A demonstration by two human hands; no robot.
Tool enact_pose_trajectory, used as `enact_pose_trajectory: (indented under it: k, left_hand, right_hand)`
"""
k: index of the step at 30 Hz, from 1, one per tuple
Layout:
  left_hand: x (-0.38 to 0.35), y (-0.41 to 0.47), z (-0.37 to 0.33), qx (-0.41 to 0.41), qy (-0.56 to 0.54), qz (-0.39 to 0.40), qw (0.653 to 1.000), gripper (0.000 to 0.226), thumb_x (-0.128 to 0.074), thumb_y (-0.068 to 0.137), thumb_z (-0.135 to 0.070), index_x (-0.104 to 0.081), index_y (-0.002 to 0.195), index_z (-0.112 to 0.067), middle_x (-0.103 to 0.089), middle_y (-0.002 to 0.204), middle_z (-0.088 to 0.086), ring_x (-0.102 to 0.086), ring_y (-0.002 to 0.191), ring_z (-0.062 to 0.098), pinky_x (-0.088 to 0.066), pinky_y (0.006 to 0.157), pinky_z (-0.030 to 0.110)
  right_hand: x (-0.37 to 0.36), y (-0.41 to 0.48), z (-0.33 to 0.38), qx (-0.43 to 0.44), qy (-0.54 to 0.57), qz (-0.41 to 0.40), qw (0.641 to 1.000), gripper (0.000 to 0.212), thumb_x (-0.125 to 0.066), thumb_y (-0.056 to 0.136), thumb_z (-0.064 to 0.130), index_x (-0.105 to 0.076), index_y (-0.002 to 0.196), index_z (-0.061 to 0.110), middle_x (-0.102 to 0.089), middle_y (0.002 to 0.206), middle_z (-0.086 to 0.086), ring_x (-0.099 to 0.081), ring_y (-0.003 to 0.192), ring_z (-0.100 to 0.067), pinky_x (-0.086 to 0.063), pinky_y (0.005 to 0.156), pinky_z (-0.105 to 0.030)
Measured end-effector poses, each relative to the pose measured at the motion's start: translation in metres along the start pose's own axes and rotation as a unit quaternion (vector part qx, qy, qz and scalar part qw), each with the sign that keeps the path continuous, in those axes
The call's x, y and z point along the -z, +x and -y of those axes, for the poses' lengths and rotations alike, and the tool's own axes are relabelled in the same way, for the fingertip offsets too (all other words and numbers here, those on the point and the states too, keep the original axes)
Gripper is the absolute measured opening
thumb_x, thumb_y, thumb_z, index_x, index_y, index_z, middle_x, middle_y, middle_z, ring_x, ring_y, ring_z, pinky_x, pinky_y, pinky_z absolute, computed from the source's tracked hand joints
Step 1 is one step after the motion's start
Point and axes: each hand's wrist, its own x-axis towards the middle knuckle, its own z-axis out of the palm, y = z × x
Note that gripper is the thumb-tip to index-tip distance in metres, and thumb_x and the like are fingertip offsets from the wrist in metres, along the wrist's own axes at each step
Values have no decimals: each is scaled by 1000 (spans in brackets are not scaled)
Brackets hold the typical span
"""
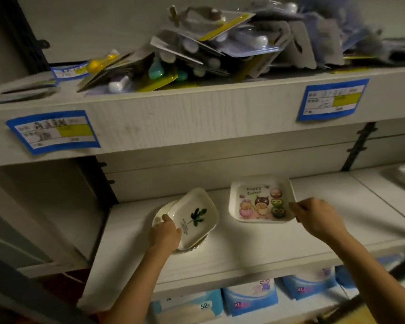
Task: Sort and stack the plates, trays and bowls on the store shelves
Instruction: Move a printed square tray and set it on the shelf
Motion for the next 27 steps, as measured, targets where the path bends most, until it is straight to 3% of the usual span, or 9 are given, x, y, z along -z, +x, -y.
enact_pose_trajectory:
  k: [4, 6, 8, 11, 14, 18, 24, 27]
  left_hand:
    - [-2, 16, -1, 39, -22, 44, 998, 81, -51, 92, -27, 2, 143, 6, -48, 139, 17, -47, 126, 32, -42, 101, 38]
    - [-3, 20, -3, 72, -32, 45, 996, 74, -53, 89, -17, -6, 142, 7, -47, 137, 20, -48, 124, 33, -43, 100, 36]
    - [-3, 23, -1, 91, -64, 39, 993, 58, -54, 87, -8, -27, 137, 6, -52, 129, 21, -53, 116, 32, -48, 90, 34]
    - [-1, 28, 8, 37, -106, 63, 992, 33, -43, 89, -9, -51, 119, -1, -61, 113, 16, -59, 100, 27, -51, 82, 35]
    - [7, 22, 10, 13, -177, 60, 982, 33, -36, 90, -8, -52, 118, -1, -60, 112, 18, -55, 94, 26, -45, 76, 34]
    - [25, 3, -2, 3, -181, 12, 983, 22, -37, 93, -9, -49, 109, 1, -55, 105, 19, -48, 88, 26, -37, 70, 32]
    - [48, -21, -39, -55, -204, -46, 976, 24, -42, 92, -11, -53, 110, 1, -60, 101, 19, -50, 85, 27, -34, 60, 33]
    - [55, -39, -79, -112, -216, -38, 969, 19, -42, 92, -11, -55, 104, -3, -61, 97, 13, -52, 86, 26, -35, 55, 27]
  right_hand:
    - [-1, -12, -18, -31, 20, -3, 999, 42, -42, 95, 34, -55, 58, 19, -54, 58, 2, -49, 56, -13, -36, 50, -25]
    - [0, -15, -24, -47, 31, 1, 998, 42, -42, 95, 35, -58, 62, 16, -54, 58, 1, -50, 57, -14, -38, 52, -26]
    - [0, -16, -31, -56, 30, 3, 998, 43, -42, 95, 36, -58, 60, 16, -54, 57, 1, -51, 57, -15, -40, 55, -28]
    - [2, -18, -37, -60, 37, 11, 997, 43, -43, 95, 35, -58, 59, 16, -53, 55, 3, -49, 55, -13, -38, 52, -26]
    - [4, -21, -42, -66, 41, 19, 997, 42, -42, 96, 36, -56, 60, 19, -52, 55, 5, -47, 54, -11, -33, 50, -23]
    - [9, -23, -55, -73, 56, 30, 995, 39, -40, 96, 36, -59, 67, 19, -53, 59, 5, -47, 54, -9, -32, 50, -22]
    - [33, -34, -90, -98, 99, 6, 990, 37, -42, 95, 36, -65, 77, 13, -56, 63, 3, -49, 56, -11, -39, 53, -23]
    - [50, -45, -116, -123, 97, -22, 987, 39, -45, 94, 37, -68, 77, 11, -64, 68, -2, -58, 62, -16, -51, 63, -34]
